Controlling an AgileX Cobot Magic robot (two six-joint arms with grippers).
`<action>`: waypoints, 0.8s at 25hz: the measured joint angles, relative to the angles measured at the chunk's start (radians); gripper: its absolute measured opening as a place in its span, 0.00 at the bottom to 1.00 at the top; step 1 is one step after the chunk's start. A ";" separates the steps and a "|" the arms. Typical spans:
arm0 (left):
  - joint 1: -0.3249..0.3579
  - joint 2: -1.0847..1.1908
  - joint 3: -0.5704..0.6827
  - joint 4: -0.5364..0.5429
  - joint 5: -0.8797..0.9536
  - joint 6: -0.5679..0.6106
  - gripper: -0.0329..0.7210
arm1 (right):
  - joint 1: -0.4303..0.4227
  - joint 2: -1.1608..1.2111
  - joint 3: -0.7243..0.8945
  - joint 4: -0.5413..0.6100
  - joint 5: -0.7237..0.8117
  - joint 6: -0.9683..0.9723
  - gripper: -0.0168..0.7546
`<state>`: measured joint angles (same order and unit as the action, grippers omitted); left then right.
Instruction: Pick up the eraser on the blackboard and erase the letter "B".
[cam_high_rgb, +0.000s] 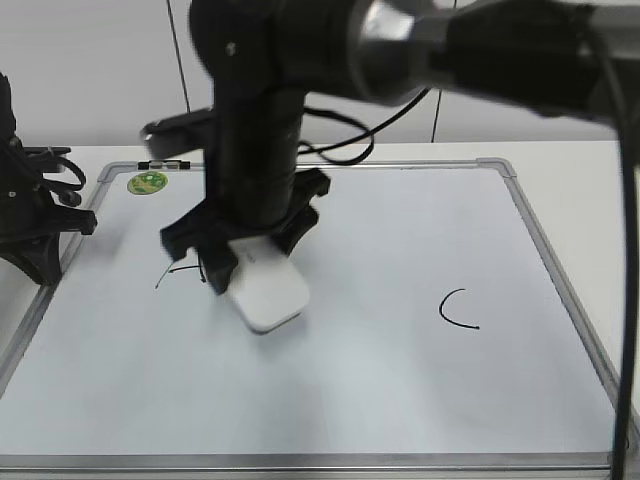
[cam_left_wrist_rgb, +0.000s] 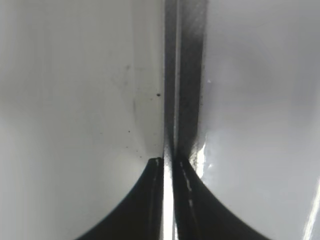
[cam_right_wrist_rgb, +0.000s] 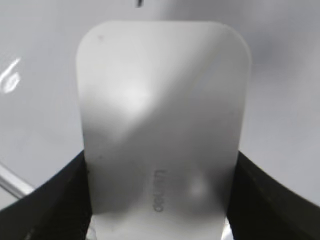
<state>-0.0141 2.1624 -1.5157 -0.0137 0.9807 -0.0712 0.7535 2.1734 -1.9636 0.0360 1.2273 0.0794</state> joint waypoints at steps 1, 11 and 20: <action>0.000 0.000 0.000 0.000 0.000 0.000 0.08 | -0.031 -0.012 0.000 -0.010 0.000 0.004 0.70; 0.000 0.000 0.000 0.000 0.000 0.000 0.08 | -0.326 -0.087 0.083 -0.041 0.000 0.016 0.70; 0.000 0.000 0.000 0.000 0.000 0.000 0.08 | -0.530 -0.136 0.221 -0.069 0.002 0.022 0.70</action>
<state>-0.0141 2.1624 -1.5157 -0.0137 0.9807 -0.0712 0.2237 2.0370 -1.7430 -0.0328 1.2294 0.1019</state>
